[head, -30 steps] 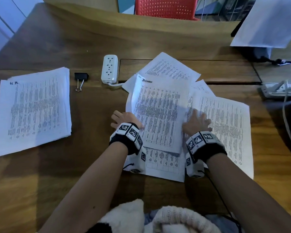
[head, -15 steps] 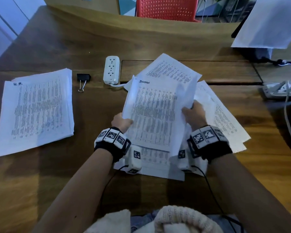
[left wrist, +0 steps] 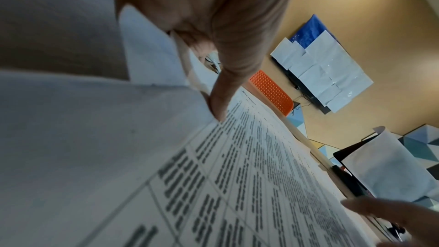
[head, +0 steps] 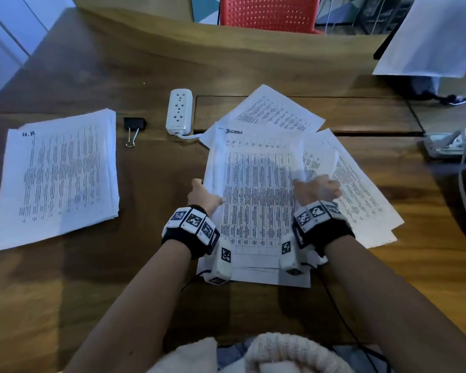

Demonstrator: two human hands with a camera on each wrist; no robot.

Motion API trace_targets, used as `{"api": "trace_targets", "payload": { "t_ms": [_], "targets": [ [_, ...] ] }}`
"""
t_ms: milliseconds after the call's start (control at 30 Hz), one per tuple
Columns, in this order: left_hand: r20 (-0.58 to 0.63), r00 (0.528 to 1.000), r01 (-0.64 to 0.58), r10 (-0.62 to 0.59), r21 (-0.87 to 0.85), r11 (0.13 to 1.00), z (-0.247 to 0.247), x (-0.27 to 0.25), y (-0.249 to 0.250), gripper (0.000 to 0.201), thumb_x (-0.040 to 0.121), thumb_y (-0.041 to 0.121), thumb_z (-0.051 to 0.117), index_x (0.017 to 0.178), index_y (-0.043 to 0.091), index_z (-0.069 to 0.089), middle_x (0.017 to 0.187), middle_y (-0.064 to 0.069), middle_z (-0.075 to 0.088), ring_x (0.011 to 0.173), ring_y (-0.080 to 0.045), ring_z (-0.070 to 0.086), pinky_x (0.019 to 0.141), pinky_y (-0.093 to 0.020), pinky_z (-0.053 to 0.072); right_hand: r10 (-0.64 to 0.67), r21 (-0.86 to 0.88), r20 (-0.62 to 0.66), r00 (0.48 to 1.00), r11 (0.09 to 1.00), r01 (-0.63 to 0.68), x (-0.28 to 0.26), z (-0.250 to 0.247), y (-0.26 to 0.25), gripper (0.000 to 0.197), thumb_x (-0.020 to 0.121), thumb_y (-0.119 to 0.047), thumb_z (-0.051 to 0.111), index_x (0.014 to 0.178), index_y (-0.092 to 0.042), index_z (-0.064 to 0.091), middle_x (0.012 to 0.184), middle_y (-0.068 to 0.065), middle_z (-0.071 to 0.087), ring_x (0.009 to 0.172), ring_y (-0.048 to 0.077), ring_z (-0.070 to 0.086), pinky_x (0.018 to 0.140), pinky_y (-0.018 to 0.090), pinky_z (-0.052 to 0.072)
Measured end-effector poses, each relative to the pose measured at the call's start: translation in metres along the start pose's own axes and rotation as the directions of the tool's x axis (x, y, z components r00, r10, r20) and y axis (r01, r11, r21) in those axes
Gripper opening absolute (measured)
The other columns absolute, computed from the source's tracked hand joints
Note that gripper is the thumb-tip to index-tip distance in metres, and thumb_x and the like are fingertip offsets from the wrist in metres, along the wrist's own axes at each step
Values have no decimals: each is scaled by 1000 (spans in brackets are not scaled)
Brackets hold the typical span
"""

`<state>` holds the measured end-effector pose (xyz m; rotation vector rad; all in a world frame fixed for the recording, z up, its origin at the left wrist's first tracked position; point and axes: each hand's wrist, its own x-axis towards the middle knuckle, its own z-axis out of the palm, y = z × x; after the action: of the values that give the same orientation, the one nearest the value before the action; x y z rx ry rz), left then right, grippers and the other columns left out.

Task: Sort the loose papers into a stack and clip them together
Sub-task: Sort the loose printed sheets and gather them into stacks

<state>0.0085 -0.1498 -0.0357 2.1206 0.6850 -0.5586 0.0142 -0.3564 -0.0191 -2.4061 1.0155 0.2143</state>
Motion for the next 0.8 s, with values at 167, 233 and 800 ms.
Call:
{"api": "trace_targets", "payload": {
  "t_ms": [167, 233, 800],
  "targets": [
    [-15, 996, -90, 91, 57, 994, 5, 1, 5, 73, 85, 16, 67, 144, 2, 26, 145, -18, 39, 135, -32, 37, 106, -37, 34, 97, -71, -58, 994, 992, -101, 14, 1, 16, 82, 81, -56, 57, 125, 11, 39, 134, 22, 32, 124, 34, 31, 101, 40, 31],
    [-26, 997, -78, 79, 21, 997, 8, 4, 6, 71, 83, 15, 69, 142, 1, 33, 142, -18, 44, 133, -32, 39, 109, -38, 36, 27, -67, 86, 996, 998, -22, 15, 5, 9, 76, 84, -53, 54, 126, 9, 41, 134, 21, 34, 123, 37, 36, 100, 44, 35],
    [-100, 899, -325, 426, -806, 495, -82, -33, 39, 26, 91, 2, 53, 116, 7, 58, 103, -3, 71, 66, -3, 67, 61, -23, 52, -770, 740, -62, 635, 392, 547, -50, -109, -49, 21, 83, -1, 63, 97, -16, 61, 91, -14, 70, 80, -6, 66, 73, 14, 53]
  ]
}}
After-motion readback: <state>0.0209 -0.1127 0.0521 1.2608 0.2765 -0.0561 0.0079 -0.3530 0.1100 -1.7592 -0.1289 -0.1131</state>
